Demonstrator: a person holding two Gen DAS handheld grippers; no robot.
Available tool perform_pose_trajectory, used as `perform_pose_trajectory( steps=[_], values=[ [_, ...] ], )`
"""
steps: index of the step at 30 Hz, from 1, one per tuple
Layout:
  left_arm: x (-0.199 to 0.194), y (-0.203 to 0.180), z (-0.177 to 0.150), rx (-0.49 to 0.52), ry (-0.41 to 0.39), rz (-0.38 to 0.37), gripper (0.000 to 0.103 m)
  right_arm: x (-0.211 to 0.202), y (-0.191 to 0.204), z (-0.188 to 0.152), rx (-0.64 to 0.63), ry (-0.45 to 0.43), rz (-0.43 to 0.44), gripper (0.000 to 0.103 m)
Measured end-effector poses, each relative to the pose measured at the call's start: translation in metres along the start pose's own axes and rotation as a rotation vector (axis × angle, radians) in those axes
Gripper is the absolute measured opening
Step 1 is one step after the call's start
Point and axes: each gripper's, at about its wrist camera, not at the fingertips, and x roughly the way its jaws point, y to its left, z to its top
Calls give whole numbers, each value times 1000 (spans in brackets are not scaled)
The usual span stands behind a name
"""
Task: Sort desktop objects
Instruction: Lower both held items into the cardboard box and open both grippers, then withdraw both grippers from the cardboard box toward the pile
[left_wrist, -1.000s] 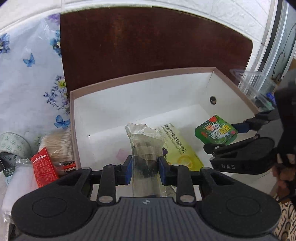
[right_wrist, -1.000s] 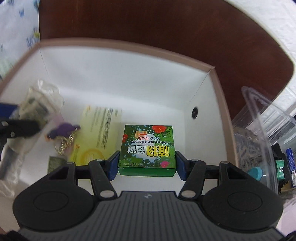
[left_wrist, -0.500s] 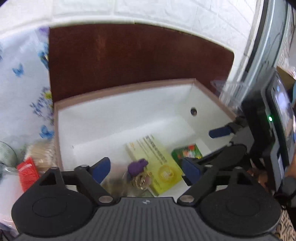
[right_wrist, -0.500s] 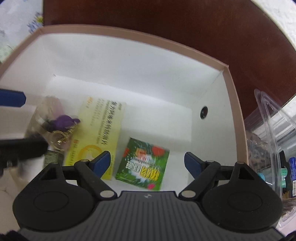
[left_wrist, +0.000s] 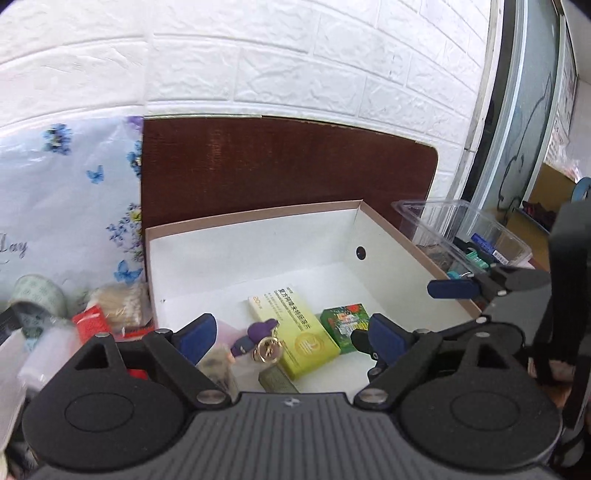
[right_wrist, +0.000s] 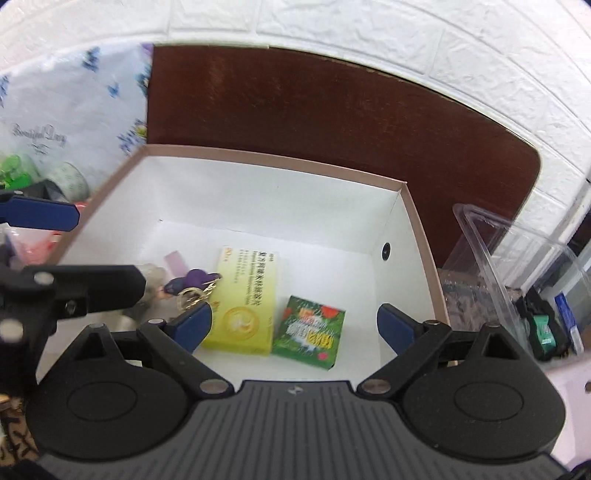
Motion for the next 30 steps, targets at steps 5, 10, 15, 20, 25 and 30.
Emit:
perform_pose_trajectory(
  steps=[5,10,15,20,25,30],
  values=[
    [-25,-18,-17,31,-10,66,92,-33,14,-21,5,-61,5,94],
    [-52,-28,-39,46,-22,85,92,-61,32,-45,3,-111,20,95],
    [-73,-29,-64,22,-4,83,93,-80,45,-73,67,-125,62,98],
    [-85,-32,-89,25,25,93,93,-96,60,-103,127,-114,95,99],
    [-99,-32,-112,56,44,115,93,-103,77,-128,161,-81,126,99],
    [-113,-19,-137,30,58,135,93,-101,101,-145,137,-26,147,99]
  ],
)
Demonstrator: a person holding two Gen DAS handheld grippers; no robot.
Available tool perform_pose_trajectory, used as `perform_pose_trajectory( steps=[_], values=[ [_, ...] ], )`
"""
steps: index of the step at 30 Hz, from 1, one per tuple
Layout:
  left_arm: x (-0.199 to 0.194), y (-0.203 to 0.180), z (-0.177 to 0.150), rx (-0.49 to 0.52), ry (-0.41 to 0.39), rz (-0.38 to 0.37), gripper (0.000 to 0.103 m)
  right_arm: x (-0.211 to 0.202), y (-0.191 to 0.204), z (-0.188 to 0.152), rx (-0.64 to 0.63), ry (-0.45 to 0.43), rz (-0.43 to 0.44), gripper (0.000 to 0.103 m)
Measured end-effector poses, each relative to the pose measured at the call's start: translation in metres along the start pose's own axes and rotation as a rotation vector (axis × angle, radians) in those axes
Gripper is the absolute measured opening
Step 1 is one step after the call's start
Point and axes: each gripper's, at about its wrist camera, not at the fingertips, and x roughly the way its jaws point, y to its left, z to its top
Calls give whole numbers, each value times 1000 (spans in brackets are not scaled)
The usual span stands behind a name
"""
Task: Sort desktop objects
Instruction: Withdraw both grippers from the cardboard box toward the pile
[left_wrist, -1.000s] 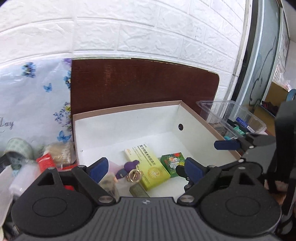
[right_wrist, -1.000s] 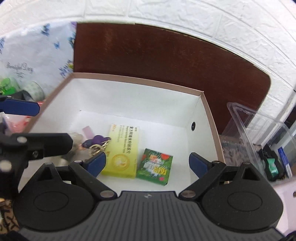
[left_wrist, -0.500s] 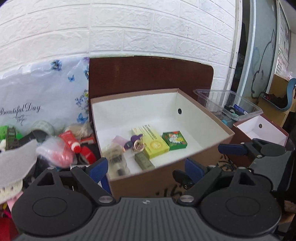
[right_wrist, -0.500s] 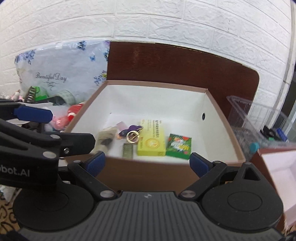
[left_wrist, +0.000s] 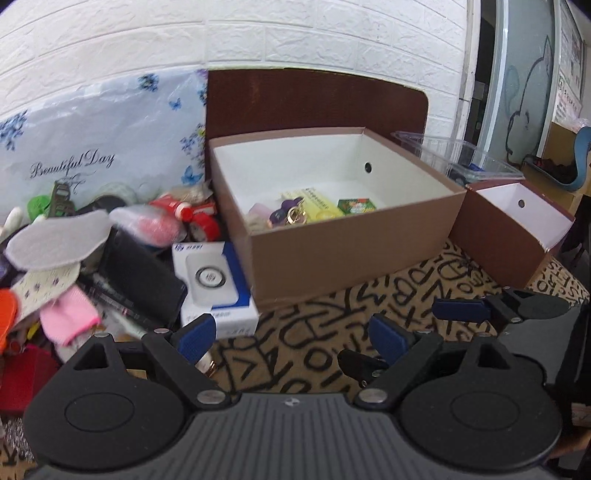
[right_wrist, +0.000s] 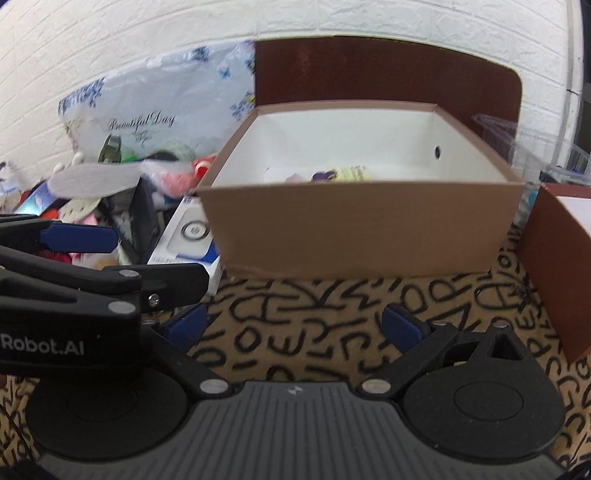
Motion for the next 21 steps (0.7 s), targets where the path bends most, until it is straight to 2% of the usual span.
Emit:
perform_pose_trajectory(
  steps=[9,15,21],
  values=[
    [-18,33,-28,-95,21,28,93,5,34,-15,-53,34,65,99],
    [-40,75,-60,-161,22,68,93,9,51,-23,-100,45,102,99],
    [-48,121,-87,-258,53,129,91,26,91,-35,-135,89,238,99]
  ],
)
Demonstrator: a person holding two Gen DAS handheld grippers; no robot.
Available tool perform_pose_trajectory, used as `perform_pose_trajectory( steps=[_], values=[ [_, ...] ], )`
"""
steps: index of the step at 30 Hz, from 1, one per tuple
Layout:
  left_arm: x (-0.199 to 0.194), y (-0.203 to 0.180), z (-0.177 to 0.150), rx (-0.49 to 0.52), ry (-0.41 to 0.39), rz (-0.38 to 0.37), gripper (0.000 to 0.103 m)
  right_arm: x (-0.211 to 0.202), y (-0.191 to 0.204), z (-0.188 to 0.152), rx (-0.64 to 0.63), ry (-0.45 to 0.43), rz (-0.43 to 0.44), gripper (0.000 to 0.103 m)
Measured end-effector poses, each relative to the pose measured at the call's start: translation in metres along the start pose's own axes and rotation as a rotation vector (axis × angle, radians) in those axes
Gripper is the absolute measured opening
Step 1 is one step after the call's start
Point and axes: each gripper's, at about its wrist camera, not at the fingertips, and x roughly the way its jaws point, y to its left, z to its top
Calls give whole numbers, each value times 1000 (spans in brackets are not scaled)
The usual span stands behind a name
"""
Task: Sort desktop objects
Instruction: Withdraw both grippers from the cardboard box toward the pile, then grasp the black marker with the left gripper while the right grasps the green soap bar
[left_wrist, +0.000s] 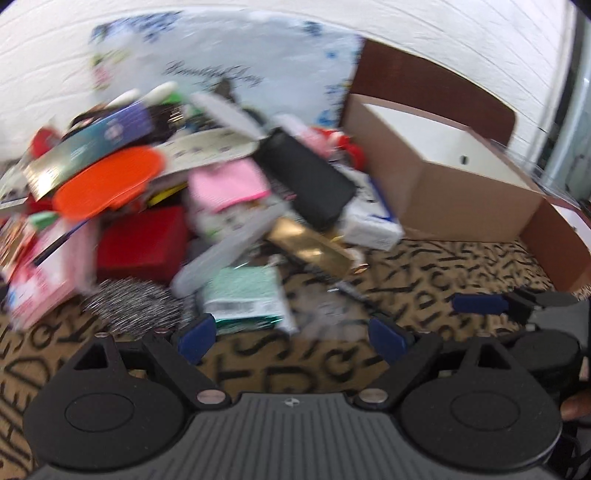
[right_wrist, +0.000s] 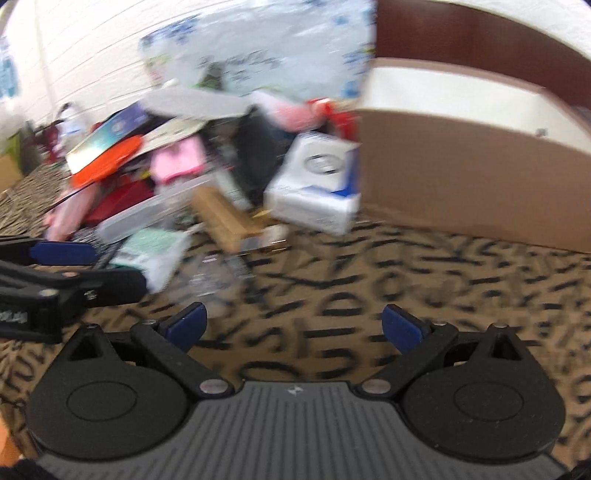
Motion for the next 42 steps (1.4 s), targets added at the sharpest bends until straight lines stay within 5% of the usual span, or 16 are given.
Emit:
perform_pose_trajectory(
  steps=[4,11,15,25,30,35,38,40,42],
  values=[
    [-2,22,4,-68,-16,18,87,12,35,1,-88,-11,60,99],
    [11,34,4,-109,38,-41,64,17,57,4,-195,-53,121,97],
    [0,46,3,-120,5,-3,63,29,65,14,-224,-56,163,84],
    [-2,79,-3,-194,29,72,69,71,102,31,-484,-122,200,84],
    [3,72,-7,-140,74,1,58,64,98,27,-495,-83,210,58],
    [12,64,-17,-109,108,-27,44,39,90,14,-486,-29,226,53],
    [15,55,-17,-57,120,-38,13,24,83,5,-433,6,180,45],
    [17,49,-17,-30,127,-56,13,15,76,-1,-392,42,183,27],
    [18,42,-17,5,131,-84,13,10,68,-10,-366,87,179,27]
  ],
)
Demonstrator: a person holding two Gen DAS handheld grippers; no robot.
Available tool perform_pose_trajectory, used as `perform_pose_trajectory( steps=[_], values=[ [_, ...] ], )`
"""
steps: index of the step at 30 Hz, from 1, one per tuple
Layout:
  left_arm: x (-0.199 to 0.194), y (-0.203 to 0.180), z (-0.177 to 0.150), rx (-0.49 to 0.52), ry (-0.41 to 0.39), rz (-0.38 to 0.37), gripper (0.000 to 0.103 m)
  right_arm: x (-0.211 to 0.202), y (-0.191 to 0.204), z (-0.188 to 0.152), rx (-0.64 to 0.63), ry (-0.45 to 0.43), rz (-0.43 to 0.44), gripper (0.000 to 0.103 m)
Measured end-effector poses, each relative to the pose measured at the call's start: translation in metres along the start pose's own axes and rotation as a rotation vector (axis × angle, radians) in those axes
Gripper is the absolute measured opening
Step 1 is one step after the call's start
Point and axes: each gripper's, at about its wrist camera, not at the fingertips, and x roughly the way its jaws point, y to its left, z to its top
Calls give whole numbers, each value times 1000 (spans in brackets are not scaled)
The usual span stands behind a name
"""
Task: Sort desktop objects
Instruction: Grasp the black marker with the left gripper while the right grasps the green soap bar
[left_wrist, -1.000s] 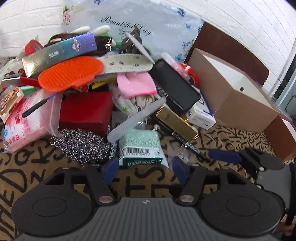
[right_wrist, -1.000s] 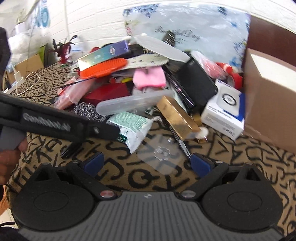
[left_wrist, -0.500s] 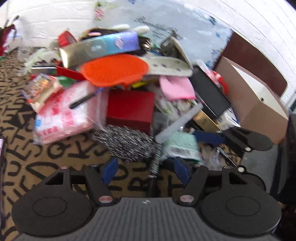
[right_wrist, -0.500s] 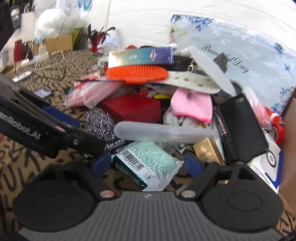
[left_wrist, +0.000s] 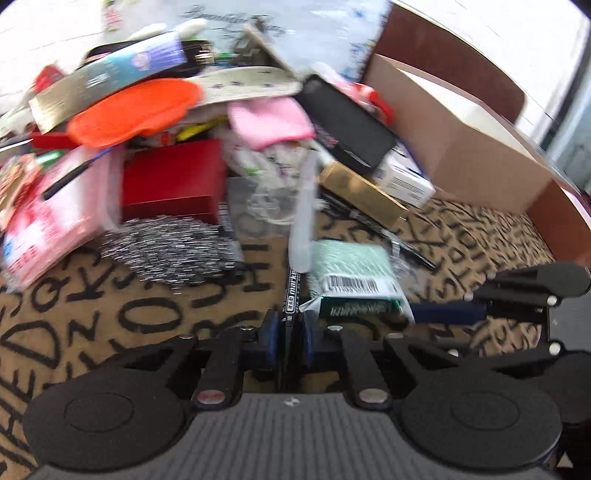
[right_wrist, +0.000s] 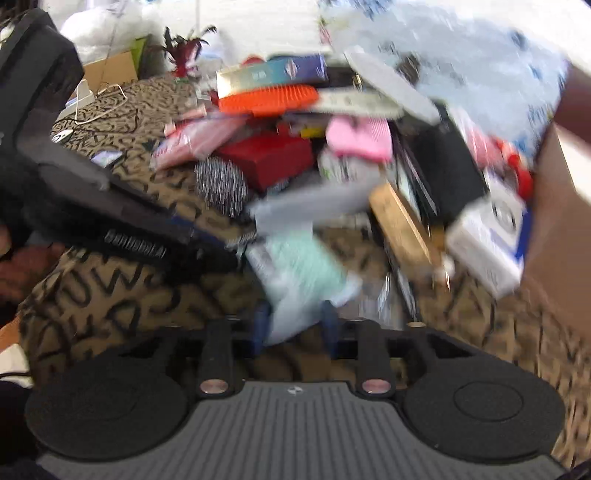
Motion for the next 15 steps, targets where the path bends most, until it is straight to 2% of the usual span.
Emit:
perform_pose_trajectory(
  steps=[4,5,6,7,9,11,12,15],
  values=[
    [1,-12,-2,69,11,1,14,-16,-2,-16,0,-20,-13,28],
    [1,-13,-2,65,6,6,16,-19,-3,-16,-12,-40,-22,34],
    [2,-13,-2,56,5,3,24,-19,-3,-14,-29,-57,-34,48],
    [3,-13,-2,50,5,-5,29,-19,-3,-11,-58,-72,-54,53],
    [2,-13,-2,46,1,-23,44,-17,-3,-4,-146,-114,-67,55],
    [2,-16,-3,70,-1,-20,45,-9,-5,5,-223,-145,-32,55],
    [2,-16,-4,81,-5,-14,42,-4,-7,10,-255,-147,-5,56],
    [1,-13,-5,79,-19,3,42,18,-11,22,-322,-94,53,58]
  ],
)
